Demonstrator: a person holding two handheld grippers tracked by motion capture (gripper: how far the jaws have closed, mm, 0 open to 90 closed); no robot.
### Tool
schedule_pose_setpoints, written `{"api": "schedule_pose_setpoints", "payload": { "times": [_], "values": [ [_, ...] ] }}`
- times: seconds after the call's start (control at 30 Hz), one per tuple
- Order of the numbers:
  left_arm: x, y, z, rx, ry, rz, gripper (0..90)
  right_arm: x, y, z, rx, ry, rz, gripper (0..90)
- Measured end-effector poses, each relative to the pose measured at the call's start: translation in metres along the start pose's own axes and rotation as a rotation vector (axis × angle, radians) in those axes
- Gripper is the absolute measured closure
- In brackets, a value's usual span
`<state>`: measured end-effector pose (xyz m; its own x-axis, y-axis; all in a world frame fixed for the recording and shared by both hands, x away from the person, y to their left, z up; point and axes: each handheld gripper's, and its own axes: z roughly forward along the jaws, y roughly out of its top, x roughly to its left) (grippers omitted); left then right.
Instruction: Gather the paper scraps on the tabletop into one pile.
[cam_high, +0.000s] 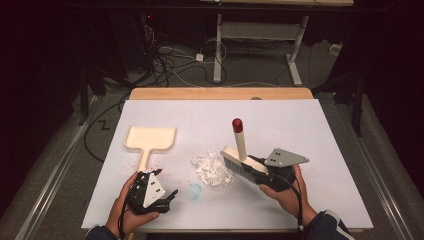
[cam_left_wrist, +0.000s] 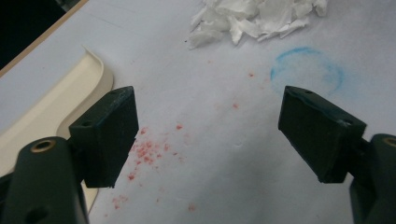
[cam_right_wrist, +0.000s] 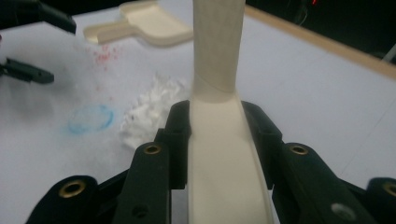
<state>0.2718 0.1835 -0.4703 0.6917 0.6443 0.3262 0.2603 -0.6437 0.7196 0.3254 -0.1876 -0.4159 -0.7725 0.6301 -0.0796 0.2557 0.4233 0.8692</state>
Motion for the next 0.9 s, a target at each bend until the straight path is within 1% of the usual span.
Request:
{"api": "schedule_pose_setpoints", "payload": {
  "times": [0.03,0.1,0.13,0.33,0.43,0.47,0.53,0.6,0.67,0.9],
  "values": [
    [0.0,0.0,0.0,0.001,-0.001,0.001,19.1,0.0,-0.002,0.004,0.025,0.008,0.009,68.4],
    [0.0,-0.001,-0.001,-0.001,-0.003,0.003,19.1,-0.003,-0.002,0.005,0.023,0.018,0.034,68.4],
    [0.0,-0.001,-0.001,-0.002,-0.003,0.003,19.1,-0.004,-0.001,0.004,0.012,0.016,0.041,68.4],
    [0.0,-0.001,-0.002,-0.004,0.0,0.001,19.1,-0.008,0.008,-0.015,-0.054,-0.003,0.048,68.3],
    [0.0,0.0,-0.002,-0.004,0.001,0.003,19.1,-0.01,0.01,-0.022,-0.073,-0.01,0.049,68.3],
    [0.0,0.0,-0.001,-0.003,0.0,0.003,19.1,-0.011,0.01,-0.023,-0.074,-0.007,0.054,68.3],
    [0.0,0.0,-0.001,-0.001,0.0,0.003,19.1,-0.012,0.01,-0.025,-0.068,-0.019,0.049,68.3],
    [0.0,0.0,-0.001,-0.001,0.0,0.003,19.1,-0.014,0.009,-0.03,-0.065,-0.021,0.054,68.3],
    [0.0,-0.001,-0.002,-0.003,0.001,0.002,19.1,-0.017,0.007,-0.037,-0.072,-0.02,0.066,68.3],
    [0.001,-0.001,-0.002,-0.001,0.005,0.002,19.1,-0.027,-0.006,-0.064,-0.052,-0.028,0.089,68.3]
  ]
}}
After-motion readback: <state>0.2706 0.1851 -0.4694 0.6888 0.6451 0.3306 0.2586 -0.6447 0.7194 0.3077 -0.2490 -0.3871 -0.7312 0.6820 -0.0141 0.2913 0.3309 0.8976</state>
